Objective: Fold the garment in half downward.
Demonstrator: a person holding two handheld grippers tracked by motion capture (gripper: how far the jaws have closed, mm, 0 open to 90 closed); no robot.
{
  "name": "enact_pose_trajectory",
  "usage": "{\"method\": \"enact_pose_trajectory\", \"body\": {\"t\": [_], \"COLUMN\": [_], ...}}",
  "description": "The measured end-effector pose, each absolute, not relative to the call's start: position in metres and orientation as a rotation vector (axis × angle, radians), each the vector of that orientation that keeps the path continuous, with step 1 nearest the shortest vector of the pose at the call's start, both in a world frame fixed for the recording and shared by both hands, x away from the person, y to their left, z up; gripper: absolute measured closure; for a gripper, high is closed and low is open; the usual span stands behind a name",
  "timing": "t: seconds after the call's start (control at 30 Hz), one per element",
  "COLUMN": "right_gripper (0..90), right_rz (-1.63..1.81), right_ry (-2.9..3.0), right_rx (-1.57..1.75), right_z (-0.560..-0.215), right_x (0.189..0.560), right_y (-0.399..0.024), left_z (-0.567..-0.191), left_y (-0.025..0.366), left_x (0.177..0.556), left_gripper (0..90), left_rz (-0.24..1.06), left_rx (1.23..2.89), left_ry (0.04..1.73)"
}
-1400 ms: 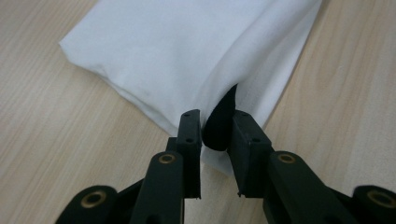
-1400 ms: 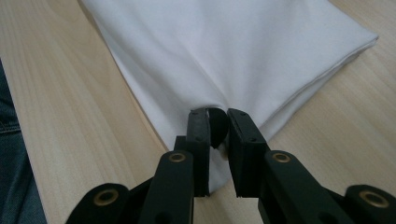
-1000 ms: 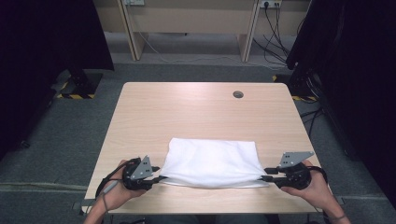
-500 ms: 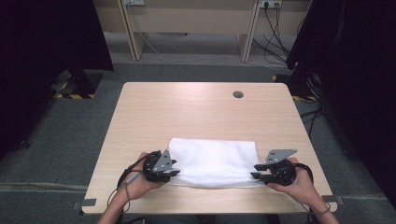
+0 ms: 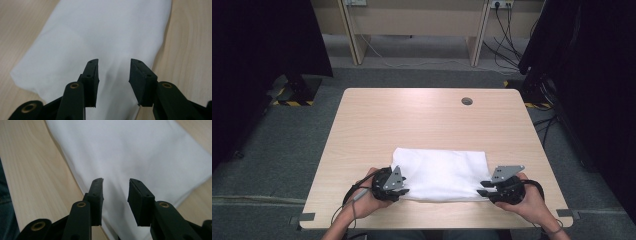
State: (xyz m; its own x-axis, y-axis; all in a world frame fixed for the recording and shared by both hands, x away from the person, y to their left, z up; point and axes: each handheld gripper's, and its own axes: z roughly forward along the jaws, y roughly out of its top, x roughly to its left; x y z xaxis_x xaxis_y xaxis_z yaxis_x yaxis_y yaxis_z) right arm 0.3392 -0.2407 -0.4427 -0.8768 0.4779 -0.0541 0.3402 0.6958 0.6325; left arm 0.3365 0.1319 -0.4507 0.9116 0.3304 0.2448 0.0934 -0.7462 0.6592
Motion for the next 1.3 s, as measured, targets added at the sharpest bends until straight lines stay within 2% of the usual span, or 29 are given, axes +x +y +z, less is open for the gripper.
{"method": "enact_pose_trajectory", "body": {"t": [0.33,0.67,0.93,1.13,1.3], "right_gripper": [60.8,60.3,59.0,58.5,57.5], "right_rz": [0.974,0.938,0.985,0.983,0.932], "right_ry": [2.772,2.789,2.787,2.728,2.705], "right_rx": [0.544,0.543,0.591,0.677,0.759], "right_z": [-0.447,-0.462,-0.461,-0.447,-0.449], "right_x": [0.346,0.343,0.348,0.350,0.347], "right_y": [-0.180,-0.170,-0.176,-0.208,-0.238], "left_z": [-0.455,-0.466,-0.464,-0.456,-0.457], "left_y": [0.087,0.086,0.086,0.115,0.142], "left_x": [0.339,0.341,0.343,0.341,0.338], "left_gripper": [56.5,56.4,55.6,55.0,55.0], "left_rz": [0.384,0.377,0.388,0.429,0.442], "left_rx": [2.385,2.408,2.400,2.398,2.370], "left_ry": [0.206,0.234,0.246,0.313,0.397]}}
